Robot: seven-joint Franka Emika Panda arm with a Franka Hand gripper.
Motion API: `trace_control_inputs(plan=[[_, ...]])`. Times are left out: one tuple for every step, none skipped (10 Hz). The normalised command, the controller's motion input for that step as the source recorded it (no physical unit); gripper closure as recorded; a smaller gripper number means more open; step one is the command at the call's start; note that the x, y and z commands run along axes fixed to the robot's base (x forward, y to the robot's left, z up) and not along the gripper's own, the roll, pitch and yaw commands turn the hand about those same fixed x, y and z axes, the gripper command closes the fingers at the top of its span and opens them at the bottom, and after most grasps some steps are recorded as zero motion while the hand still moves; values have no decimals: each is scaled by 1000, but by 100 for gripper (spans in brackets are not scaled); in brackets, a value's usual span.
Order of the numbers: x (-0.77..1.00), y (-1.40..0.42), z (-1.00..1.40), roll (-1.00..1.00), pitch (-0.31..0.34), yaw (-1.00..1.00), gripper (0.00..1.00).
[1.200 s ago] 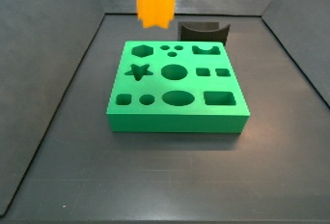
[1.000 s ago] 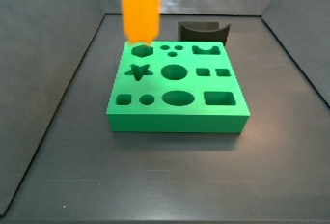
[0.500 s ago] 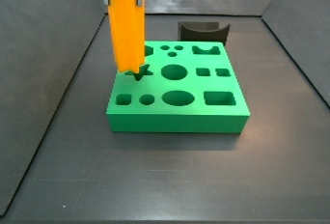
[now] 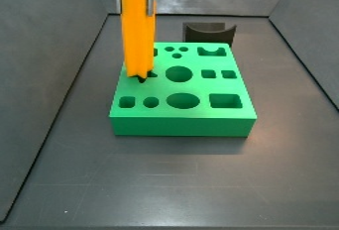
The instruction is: Insert the star object.
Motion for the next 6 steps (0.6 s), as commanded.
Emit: trace_control_inputs(plan=[[0,69,-177,-67,0,-714,100],[0,11,-229,-16,0,-783,100],[0,0,-257,-44,0,-843,100],[-6,-57,-289,-179,-51,-880,100],[-100,-31,-280,-299,-116,-791,100],[-60,0,-137,-459,-133,-637,100]])
